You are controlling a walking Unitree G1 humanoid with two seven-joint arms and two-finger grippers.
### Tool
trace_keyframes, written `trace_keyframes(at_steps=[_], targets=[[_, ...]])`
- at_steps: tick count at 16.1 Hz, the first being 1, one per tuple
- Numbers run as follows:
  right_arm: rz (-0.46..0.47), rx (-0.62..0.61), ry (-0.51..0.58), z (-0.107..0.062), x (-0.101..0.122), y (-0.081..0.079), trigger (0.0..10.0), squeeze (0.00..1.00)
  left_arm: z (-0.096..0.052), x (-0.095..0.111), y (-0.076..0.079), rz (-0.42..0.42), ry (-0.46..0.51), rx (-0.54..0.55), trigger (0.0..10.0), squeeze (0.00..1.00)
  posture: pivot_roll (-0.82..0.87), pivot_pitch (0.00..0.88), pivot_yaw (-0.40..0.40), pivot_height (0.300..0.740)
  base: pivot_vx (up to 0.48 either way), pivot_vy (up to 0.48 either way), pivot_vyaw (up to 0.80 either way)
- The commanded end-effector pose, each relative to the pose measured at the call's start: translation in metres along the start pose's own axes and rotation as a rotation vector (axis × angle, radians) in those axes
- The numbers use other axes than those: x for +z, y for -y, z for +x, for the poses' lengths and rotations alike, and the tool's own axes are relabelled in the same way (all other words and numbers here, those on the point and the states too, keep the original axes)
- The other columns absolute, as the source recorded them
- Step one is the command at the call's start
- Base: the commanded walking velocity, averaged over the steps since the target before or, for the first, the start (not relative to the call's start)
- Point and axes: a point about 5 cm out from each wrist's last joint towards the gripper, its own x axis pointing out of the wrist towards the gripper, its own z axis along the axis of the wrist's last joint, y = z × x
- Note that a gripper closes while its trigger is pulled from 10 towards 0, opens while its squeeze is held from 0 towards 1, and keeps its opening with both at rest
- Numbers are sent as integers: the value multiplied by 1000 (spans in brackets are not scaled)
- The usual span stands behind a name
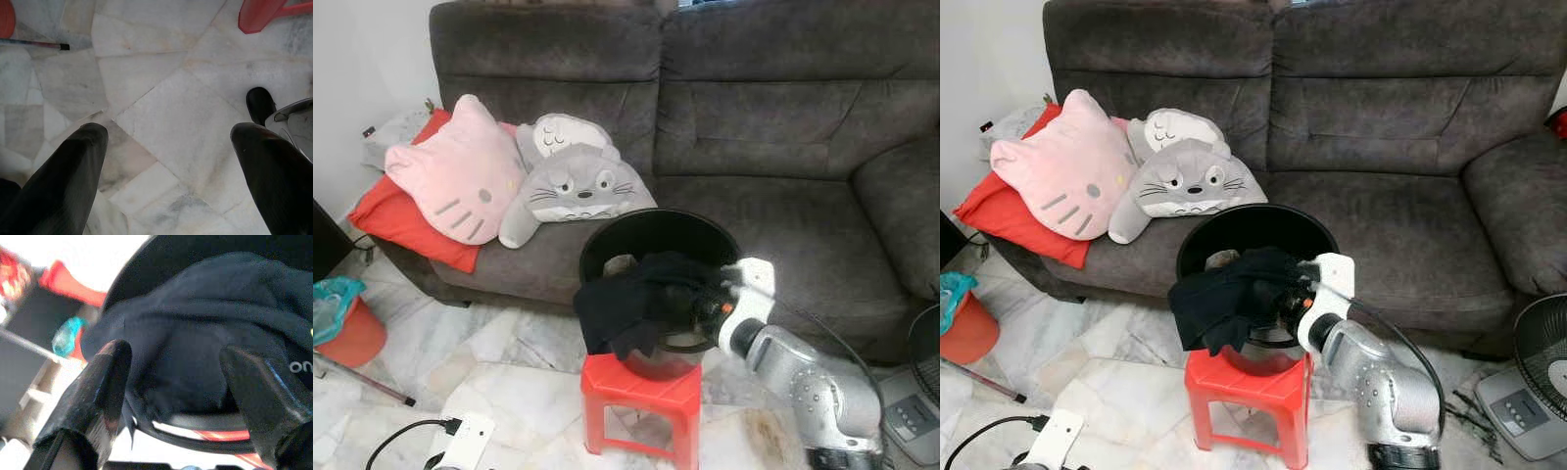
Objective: Hang hanger
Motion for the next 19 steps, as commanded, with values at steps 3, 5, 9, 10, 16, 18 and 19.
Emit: trace_keyframes(at_steps=[3, 5, 9, 10, 16, 18, 19], targets=[[-14, 55, -2, -8, 1, 4, 10000, 0, 0, -2, -3, 9, -15, 3, 10000, 0, -134, 0, 81, 740, 0, 0, 0], [17, 99, -5, -10, 1, 1, 10000, 0, 0, -2, -3, 9, -13, 3, 10000, 0, -132, 0, 79, 740, 0, 0, 0], [6, 119, -53, -5, -5, 1, 10000, 0, 0, -2, -3, 6, -13, 4, 10000, 0, -132, 0, 78, 740, 0, 0, 0], [12, 113, -56, -5, -5, 2, 10000, 0, 0, -2, -3, 5, -14, 5, 10000, 0, -132, 0, 78, 740, 0, 0, 0], [77, 37, -45, -3, -7, 14, 10000, 0, 0, -2, -3, 8, -14, 3, 10000, 0, -127, 0, 73, 740, 0, 0, 0], [83, 36, -50, -1, -9, 14, 10000, 0, 0, -2, -3, 11, -14, 2, 10000, 0, -130, 0, 74, 740, 0, 0, 0], [87, 32, -52, 0, -10, 14, 10000, 0, 0, -3, -3, 12, -14, 2, 10000, 0, -130, 0, 74, 740, 0, 0, 0]])
